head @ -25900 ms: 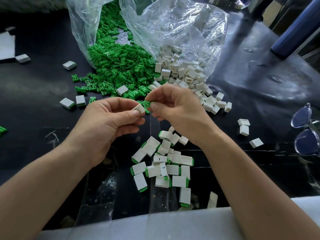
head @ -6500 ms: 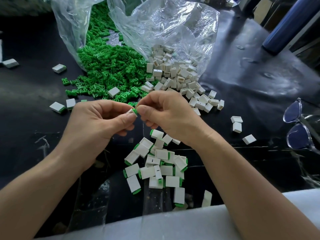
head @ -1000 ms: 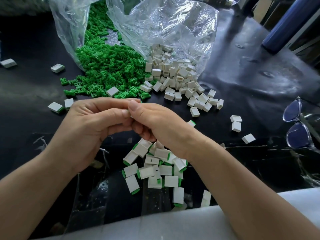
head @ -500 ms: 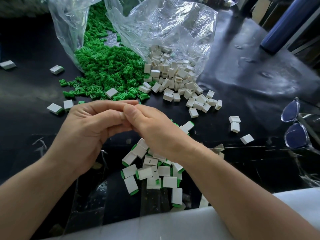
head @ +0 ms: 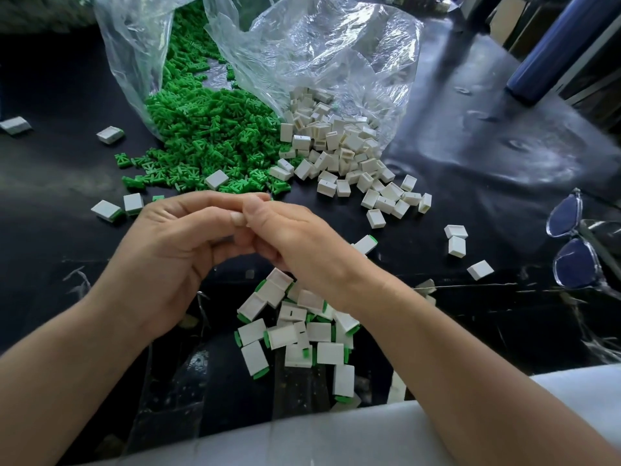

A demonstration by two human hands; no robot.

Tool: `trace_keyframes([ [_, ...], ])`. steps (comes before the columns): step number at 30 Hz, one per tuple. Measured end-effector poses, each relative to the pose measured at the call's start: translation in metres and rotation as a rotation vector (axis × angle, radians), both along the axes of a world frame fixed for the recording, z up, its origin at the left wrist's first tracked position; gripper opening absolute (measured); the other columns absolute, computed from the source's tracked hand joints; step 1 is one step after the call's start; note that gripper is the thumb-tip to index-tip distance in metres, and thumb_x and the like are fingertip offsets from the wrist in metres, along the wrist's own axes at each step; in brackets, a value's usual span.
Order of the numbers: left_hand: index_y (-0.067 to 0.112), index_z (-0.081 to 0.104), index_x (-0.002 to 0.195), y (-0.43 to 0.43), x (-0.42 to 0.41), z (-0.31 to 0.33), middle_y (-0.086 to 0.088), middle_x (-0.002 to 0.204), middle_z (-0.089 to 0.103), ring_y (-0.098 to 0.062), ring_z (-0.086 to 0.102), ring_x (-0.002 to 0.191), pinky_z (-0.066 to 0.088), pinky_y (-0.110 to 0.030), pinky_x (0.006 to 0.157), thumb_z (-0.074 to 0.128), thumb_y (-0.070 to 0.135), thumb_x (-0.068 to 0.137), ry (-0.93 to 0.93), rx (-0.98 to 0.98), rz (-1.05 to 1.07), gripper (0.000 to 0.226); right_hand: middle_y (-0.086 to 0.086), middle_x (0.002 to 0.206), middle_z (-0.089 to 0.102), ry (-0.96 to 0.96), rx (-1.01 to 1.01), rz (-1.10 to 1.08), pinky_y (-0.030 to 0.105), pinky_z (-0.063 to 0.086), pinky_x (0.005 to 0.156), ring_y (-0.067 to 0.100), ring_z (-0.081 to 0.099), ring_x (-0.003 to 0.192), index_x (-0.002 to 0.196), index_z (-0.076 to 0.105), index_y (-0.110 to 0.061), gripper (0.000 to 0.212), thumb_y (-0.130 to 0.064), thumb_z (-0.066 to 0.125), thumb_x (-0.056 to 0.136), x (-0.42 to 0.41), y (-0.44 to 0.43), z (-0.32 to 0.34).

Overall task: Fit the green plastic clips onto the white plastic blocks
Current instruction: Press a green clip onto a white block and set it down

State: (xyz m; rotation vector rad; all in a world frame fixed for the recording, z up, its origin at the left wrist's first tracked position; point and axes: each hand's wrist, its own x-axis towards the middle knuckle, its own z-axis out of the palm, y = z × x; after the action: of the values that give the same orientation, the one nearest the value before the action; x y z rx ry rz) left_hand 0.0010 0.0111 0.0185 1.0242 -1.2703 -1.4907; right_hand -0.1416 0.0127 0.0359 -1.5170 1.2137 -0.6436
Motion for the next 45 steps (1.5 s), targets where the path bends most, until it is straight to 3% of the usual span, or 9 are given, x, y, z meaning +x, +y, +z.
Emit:
trace_keyframes([
  [2, 0.020, 0.076, 0.083, 0.001, -0.002, 0.001, -0.004, 0.082, 0.074, -0.026, 0.070, 0.082, 0.058, -0.040, 0.078, 0.064, 0.017, 0.077, 0.029, 0.003, 0.008, 0.014, -0.015, 0.050, 0.047, -0.029, 0.032, -0.016, 0.017, 0.031, 0.056, -0.001, 0.041, 0.049, 0.068, 0.057, -0.016, 0.052, -0.047, 0.027, 0.097, -0.003, -0.002, 0.002],
  [7, 0.020, 0.077, 0.075, 0.003, -0.005, 0.005, -0.005, 0.077, 0.074, -0.021, 0.071, 0.072, 0.058, -0.025, 0.063, 0.067, 0.028, 0.059, 0.087, 0.030, 0.060, 0.020, -0.008, 0.047, 0.044, 0.034, 0.036, -0.082, 0.023, 0.030, 0.055, 0.006, 0.040, 0.045, 0.063, 0.059, -0.009, 0.067, -0.060, 0.025, 0.091, -0.014, -0.010, 0.006],
  [13, 0.023, 0.077, 0.073, 0.009, -0.006, 0.006, -0.005, 0.066, 0.072, -0.008, 0.063, 0.053, 0.045, -0.015, 0.044, 0.086, 0.031, 0.048, -0.062, -0.040, -0.091, 0.028, -0.006, 0.076, 0.056, 0.432, -0.345, -0.492, 0.027, 0.043, 0.074, 0.015, 0.054, 0.079, 0.091, 0.065, -0.018, 0.017, -0.032, 0.054, 0.091, -0.049, -0.037, -0.002],
  [16, 0.024, 0.077, 0.078, 0.011, -0.007, 0.006, -0.007, 0.072, 0.072, -0.008, 0.061, 0.053, 0.041, -0.015, 0.042, 0.083, 0.058, 0.044, -0.085, -0.065, -0.147, 0.049, 0.005, 0.101, 0.059, 0.551, -0.371, -0.527, 0.030, 0.045, 0.086, 0.021, 0.057, 0.096, 0.107, 0.065, -0.020, 0.020, -0.025, 0.057, 0.089, -0.056, -0.047, -0.011],
  [24, 0.024, 0.077, 0.071, 0.008, -0.008, 0.009, -0.005, 0.071, 0.072, -0.009, 0.061, 0.053, 0.041, -0.015, 0.041, 0.069, 0.040, 0.052, -0.084, 0.001, -0.035, 0.026, 0.007, 0.117, 0.049, 0.796, -0.412, -0.401, 0.033, 0.037, 0.095, 0.025, 0.044, 0.114, 0.110, 0.063, -0.021, 0.024, -0.012, 0.058, 0.089, -0.051, -0.052, -0.024],
  [32, 0.026, 0.072, 0.082, 0.000, -0.004, -0.001, 0.004, 0.083, 0.074, -0.007, 0.067, 0.065, 0.046, -0.013, 0.046, 0.069, 0.024, 0.055, -0.129, 0.051, 0.176, 0.028, -0.013, 0.079, 0.058, 0.257, -0.387, -0.250, 0.014, 0.045, 0.075, 0.002, 0.055, 0.076, 0.097, 0.066, -0.016, 0.012, -0.012, 0.062, 0.086, -0.033, -0.035, -0.011],
  [35, 0.026, 0.069, 0.091, -0.002, -0.004, -0.003, 0.003, 0.089, 0.073, -0.006, 0.066, 0.074, 0.049, -0.013, 0.050, 0.069, 0.021, 0.056, -0.158, 0.052, 0.187, 0.036, -0.012, 0.072, 0.054, 0.142, -0.374, -0.138, 0.022, 0.048, 0.071, 0.005, 0.053, 0.070, 0.081, 0.056, -0.021, 0.016, -0.010, 0.067, 0.081, -0.020, -0.026, -0.009],
  [42, 0.009, 0.069, 0.076, -0.001, -0.007, 0.000, -0.002, 0.060, 0.069, -0.008, 0.064, 0.054, 0.050, -0.015, 0.048, 0.067, 0.016, 0.059, -0.077, 0.077, 0.203, 0.018, -0.006, 0.066, 0.057, 0.200, -0.417, -0.175, 0.025, 0.042, 0.062, 0.006, 0.049, 0.062, 0.079, 0.063, -0.017, 0.012, -0.024, 0.060, 0.088, -0.017, -0.024, -0.011],
  [45, 0.006, 0.066, 0.075, 0.000, -0.007, 0.001, -0.003, 0.062, 0.069, -0.012, 0.067, 0.056, 0.052, -0.016, 0.050, 0.066, 0.013, 0.058, -0.028, 0.112, 0.189, 0.019, 0.002, 0.095, 0.062, 0.459, -0.483, -0.162, 0.031, 0.042, 0.083, 0.018, 0.055, 0.093, 0.110, 0.065, -0.014, 0.023, -0.023, 0.053, 0.092, -0.018, -0.028, -0.016],
])
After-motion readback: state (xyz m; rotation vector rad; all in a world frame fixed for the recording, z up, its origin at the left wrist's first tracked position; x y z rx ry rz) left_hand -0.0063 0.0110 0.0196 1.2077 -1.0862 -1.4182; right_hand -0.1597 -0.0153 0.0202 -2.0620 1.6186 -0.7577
